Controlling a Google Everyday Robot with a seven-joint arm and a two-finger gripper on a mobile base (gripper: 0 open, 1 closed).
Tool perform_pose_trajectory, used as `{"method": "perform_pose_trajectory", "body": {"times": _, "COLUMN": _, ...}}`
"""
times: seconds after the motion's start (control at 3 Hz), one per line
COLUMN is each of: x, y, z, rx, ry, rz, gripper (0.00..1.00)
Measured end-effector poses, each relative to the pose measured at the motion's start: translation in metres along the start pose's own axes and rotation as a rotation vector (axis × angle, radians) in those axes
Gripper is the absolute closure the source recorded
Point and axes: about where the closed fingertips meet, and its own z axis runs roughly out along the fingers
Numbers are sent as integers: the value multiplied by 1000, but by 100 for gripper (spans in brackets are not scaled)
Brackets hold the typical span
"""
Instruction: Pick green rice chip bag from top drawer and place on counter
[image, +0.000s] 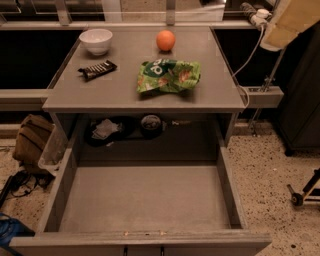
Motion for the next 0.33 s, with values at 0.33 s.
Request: {"method": "perform_pose_trajectory", "body": {"times": 0.33, "x": 0, "y": 0, "z": 0, "rx": 0, "ry": 0, "rz": 0, "gripper": 0}}
